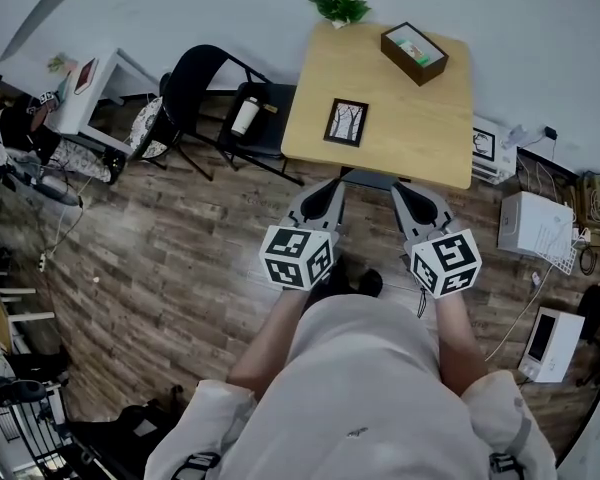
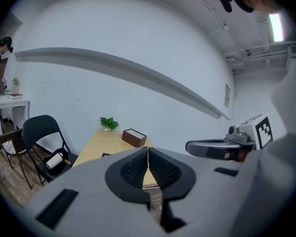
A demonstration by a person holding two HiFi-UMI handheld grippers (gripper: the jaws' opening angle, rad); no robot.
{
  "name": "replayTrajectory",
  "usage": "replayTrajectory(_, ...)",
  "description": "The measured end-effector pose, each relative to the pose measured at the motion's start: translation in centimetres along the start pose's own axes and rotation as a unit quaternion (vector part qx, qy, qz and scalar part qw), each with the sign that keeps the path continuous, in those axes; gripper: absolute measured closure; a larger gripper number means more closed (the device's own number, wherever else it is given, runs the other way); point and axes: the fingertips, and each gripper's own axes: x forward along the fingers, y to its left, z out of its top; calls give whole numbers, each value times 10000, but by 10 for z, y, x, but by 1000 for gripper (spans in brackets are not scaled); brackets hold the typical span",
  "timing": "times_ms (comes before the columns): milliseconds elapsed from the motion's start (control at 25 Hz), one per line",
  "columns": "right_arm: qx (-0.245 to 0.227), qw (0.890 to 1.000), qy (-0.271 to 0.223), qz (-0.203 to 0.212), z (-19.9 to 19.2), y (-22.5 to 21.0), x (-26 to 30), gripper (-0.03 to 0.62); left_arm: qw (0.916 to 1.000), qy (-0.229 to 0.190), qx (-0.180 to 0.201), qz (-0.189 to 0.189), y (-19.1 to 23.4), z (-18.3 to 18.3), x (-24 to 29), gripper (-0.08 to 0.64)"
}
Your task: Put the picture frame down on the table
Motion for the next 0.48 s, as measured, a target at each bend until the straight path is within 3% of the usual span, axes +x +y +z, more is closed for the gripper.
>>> replayTrajectory(480, -14, 10000, -32, -23, 2, 1, 0, 594, 9999, 63, 97, -9, 1, 3, 1, 549)
